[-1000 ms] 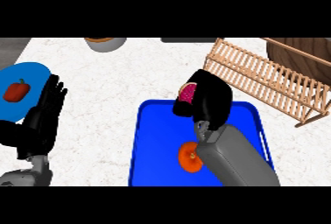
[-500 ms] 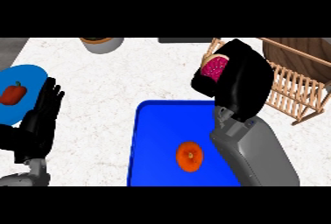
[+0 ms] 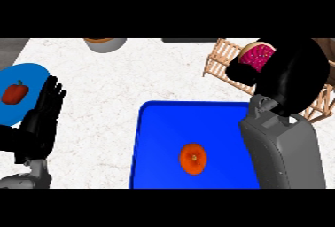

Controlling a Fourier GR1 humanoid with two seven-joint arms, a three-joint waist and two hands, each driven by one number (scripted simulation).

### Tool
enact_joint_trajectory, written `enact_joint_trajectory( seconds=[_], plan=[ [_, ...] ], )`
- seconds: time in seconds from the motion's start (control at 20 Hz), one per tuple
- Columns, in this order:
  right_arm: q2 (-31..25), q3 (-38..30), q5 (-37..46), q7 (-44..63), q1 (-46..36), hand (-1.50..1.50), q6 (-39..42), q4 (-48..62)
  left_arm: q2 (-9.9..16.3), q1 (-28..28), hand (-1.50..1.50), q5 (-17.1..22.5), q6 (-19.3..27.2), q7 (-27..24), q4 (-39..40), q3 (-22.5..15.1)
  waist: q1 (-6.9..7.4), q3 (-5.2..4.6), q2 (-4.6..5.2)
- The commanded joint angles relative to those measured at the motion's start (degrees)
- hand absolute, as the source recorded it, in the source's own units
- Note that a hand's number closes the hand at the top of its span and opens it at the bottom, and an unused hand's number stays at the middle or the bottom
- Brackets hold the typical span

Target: Pick the cupcake from the tray and place it in the tiered shelf

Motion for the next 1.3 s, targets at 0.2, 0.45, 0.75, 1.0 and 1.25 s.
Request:
enact_joint_trajectory(
  seconds=[0.2,0.45,0.75,1.0,1.25],
  plan=[
    [-0.3,-9.5,0.5,0.6,2.3,1.5,-2.3,-0.3,-0.4,1.1,0.0,-1.0,0.2,2.3,-3.4,-0.1,0.72,0.06,0.22],
    [-0.8,-14.4,0.7,-4.9,2.1,1.5,-10.6,7.7,-2.0,-0.2,0.0,-1.7,-0.9,-3.1,2.8,0.2,0.79,0.04,0.46],
    [-5.3,-19.6,-3.3,-11.3,-1.4,1.5,-16.6,17.0,-0.6,-3.1,0.0,-1.3,-1.5,3.9,-0.9,1.6,0.89,0.05,0.39],
    [-5.1,-18.1,-3.1,-11.4,-1.8,1.5,-17.0,23.2,-4.5,-1.0,0.0,-4.3,1.0,2.6,-2.2,-0.7,0.88,0.04,0.32],
    [-7.8,-26.8,-14.2,-19.9,-0.7,-1.5,-30.2,27.9,-2.3,-3.9,0.0,-2.7,-1.9,-0.5,3.4,2.0,0.8,0.08,0.53]
  ],
)
